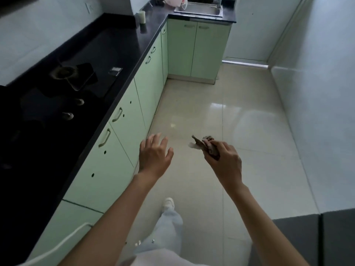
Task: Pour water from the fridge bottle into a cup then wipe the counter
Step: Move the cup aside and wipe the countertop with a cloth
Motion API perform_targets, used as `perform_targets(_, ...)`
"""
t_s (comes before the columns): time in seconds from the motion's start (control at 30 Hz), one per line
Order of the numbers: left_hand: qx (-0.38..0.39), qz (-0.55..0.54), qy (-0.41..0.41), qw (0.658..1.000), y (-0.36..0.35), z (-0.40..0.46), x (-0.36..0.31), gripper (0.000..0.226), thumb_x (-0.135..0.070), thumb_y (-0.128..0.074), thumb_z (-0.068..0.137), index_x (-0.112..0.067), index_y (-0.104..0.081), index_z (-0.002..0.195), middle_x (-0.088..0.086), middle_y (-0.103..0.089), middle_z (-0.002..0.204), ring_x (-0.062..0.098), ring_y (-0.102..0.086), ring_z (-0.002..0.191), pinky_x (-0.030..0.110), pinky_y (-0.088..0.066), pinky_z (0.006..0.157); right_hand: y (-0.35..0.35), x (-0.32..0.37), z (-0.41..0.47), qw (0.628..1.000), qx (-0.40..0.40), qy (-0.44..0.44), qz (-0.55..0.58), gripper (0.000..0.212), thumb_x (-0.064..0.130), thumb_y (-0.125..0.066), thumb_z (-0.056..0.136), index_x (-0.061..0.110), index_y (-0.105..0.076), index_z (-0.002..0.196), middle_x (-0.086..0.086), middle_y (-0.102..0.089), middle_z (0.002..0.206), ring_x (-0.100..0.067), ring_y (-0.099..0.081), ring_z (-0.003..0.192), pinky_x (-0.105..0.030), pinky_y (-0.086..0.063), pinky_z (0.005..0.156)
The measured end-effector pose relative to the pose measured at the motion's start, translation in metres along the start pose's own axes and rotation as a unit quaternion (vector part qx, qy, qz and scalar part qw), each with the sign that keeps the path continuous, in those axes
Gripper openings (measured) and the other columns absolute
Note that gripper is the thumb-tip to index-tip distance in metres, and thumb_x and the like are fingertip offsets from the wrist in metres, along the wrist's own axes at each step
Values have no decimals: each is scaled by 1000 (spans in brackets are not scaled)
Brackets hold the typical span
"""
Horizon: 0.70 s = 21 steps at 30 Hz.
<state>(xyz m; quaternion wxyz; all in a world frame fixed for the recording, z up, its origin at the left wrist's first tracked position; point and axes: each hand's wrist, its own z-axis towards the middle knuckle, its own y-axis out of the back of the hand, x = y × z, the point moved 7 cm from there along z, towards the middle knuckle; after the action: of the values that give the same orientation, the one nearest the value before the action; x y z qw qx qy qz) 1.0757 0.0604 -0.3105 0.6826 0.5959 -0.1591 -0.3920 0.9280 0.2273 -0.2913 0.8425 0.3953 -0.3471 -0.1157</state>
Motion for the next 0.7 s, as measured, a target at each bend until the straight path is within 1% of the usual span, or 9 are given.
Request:
perform_targets(0.17, -9, -9, 4, 1000, -17, 106, 11, 47, -36, -47, 85, -11, -64, 121, 16, -62, 126, 35, -56, 118, 48, -43, 97, -41, -8, 95, 1000, 0, -2, 4, 30, 33, -76, 78, 22, -67, 104, 6, -70, 96, -23, -63, 85, -31, -50, 64)
perform_targets(0.33, -27, -15, -13, 999, -23, 206, 12, 44, -34, -50, 85, -11, -65, 120, 17, -63, 124, 36, -57, 116, 48, -44, 95, -75, -18, 184, 1000, -13, -12, 6, 28, 34, -76, 78, 21, -68, 102, 6, -69, 94, -23, -62, 84, -31, -48, 62)
perform_targets(0.43, -28, -12, -14, 999, -34, 251, 14, 44, -35, -47, 86, -12, -64, 120, 17, -62, 125, 36, -56, 117, 48, -44, 96, -95, -32, 227, 1000, -5, -20, 7, 29, 35, -75, 79, 21, -67, 103, 6, -69, 94, -24, -62, 84, -32, -48, 63)
perform_targets(0.53, -19, -6, -7, 1000, -52, 296, 20, 51, -40, -38, 87, -13, -64, 121, 16, -62, 125, 36, -56, 116, 47, -44, 96, -116, -50, 273, 1000, 6, -22, 11, 30, 35, -75, 79, 21, -67, 105, 5, -69, 96, -24, -62, 86, -33, -49, 65)
perform_targets(0.57, -13, -6, 2, 1000, -60, 312, 22, 50, -40, -39, 87, -13, -64, 121, 16, -61, 127, 36, -56, 117, 47, -43, 97, -123, -57, 289, 1000, 9, -21, 14, 31, 34, -76, 79, 21, -67, 106, 4, -70, 96, -25, -62, 87, -33, -49, 65)
perform_targets(0.7, -5, -10, 35, 999, -89, 385, 25, 40, -32, -54, 91, -13, -61, 126, 17, -57, 133, 36, -51, 122, 47, -39, 101, -153, -83, 362, 1000, 28, -6, 9, 32, 34, -75, 78, 21, -67, 107, 4, -70, 97, -25, -62, 87, -33, -48, 65)
